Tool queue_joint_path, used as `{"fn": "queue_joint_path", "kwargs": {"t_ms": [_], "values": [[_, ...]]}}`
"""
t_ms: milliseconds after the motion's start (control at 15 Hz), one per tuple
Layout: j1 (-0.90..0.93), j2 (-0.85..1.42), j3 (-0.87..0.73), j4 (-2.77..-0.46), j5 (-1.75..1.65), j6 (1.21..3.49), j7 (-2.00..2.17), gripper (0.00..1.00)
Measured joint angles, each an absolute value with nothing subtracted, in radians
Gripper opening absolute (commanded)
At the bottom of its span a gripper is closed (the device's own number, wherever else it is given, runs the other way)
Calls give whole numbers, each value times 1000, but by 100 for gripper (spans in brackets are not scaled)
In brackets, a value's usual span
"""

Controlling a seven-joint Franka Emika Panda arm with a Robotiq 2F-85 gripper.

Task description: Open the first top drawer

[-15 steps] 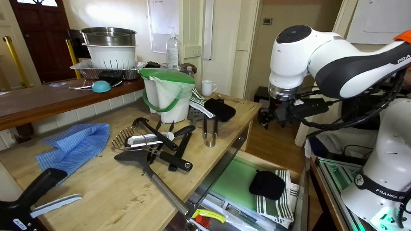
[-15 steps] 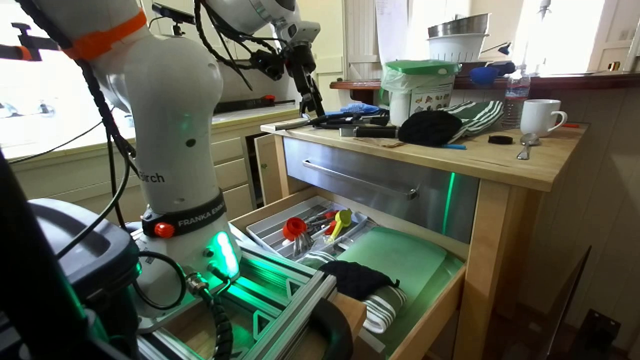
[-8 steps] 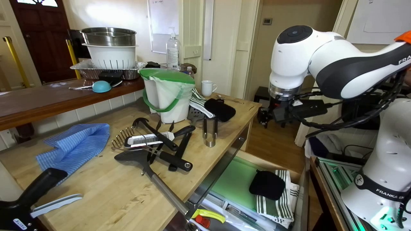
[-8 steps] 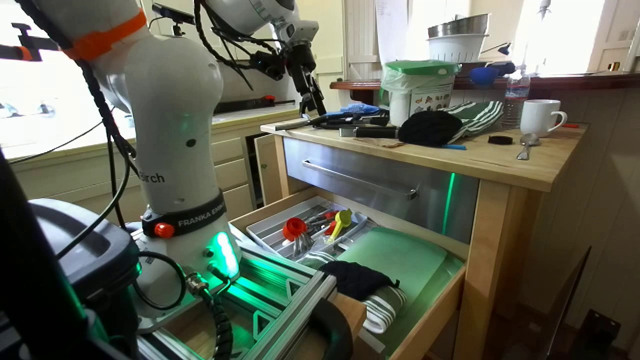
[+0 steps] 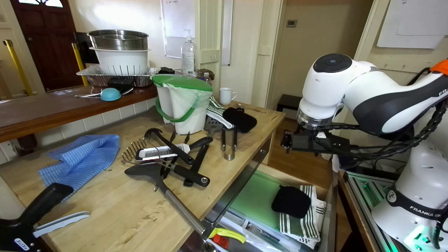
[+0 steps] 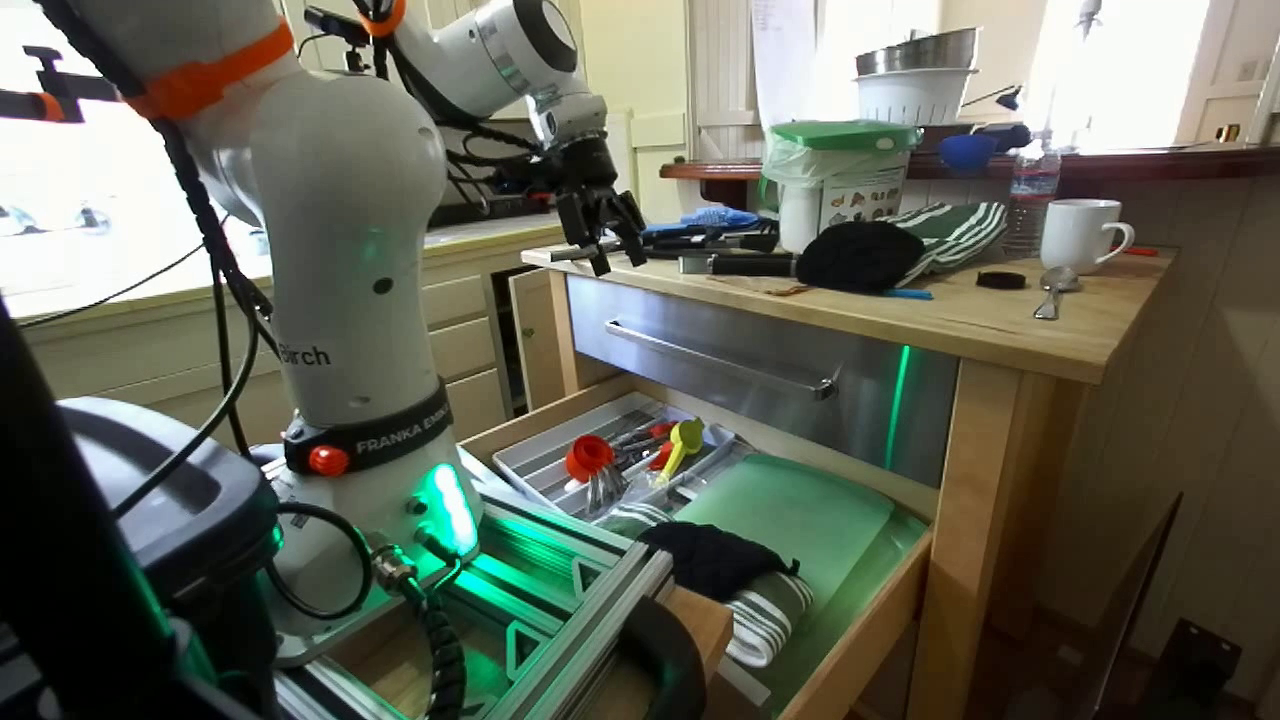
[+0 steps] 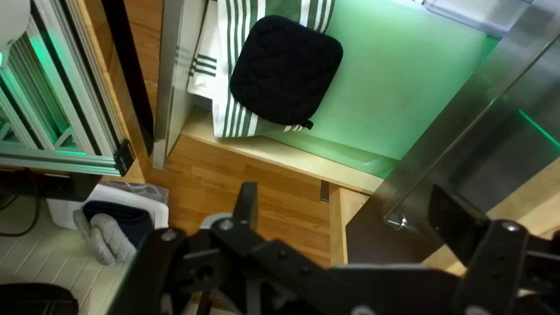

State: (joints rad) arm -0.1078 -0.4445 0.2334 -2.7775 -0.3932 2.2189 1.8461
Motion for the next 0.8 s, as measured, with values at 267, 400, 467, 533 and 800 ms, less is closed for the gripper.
{"fn": "queue_joint_path", "kwargs": {"t_ms": [267, 400, 467, 533, 800], "values": [[-65, -338, 187, -2777, -294, 2354, 1760, 100], [-48, -263, 147, -2776, -211, 2429, 1662, 100], [-43, -228, 133, -2775, -185, 2436, 1619, 100], [-42, -198, 128, -2774, -173, 2436, 1597, 100], [-39, -164, 124, -2765, -165, 2448, 1591, 100]]}}
